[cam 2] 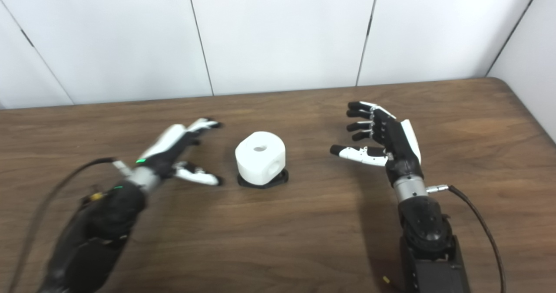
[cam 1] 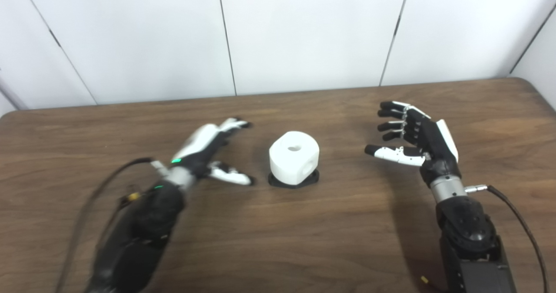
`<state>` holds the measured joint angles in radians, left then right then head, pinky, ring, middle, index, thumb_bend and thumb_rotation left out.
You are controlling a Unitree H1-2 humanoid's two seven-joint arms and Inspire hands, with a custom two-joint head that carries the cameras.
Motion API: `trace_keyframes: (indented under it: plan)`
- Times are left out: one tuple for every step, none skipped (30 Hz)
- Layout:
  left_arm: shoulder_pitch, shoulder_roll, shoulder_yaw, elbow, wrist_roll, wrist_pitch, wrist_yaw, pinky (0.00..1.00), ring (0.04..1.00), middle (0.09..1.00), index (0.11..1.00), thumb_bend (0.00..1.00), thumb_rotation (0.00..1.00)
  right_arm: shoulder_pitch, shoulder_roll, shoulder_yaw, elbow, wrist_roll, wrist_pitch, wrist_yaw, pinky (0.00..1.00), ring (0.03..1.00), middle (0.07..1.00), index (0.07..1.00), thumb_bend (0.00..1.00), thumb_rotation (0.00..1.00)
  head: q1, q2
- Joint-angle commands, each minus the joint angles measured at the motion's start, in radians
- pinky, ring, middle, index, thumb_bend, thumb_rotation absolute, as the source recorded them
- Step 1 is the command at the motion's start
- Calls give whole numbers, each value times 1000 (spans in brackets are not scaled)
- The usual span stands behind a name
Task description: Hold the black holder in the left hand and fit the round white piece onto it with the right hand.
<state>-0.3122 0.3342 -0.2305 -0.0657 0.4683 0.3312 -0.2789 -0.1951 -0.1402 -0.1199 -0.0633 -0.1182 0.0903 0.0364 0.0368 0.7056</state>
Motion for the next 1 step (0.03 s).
trace_keyframes:
  plan:
    - [20,4,33,-36,-6,38,18,810,960,971,901,733,0,-25,3,3,-8,15,-52,-15,513,618,716,713,702,19,15,-6]
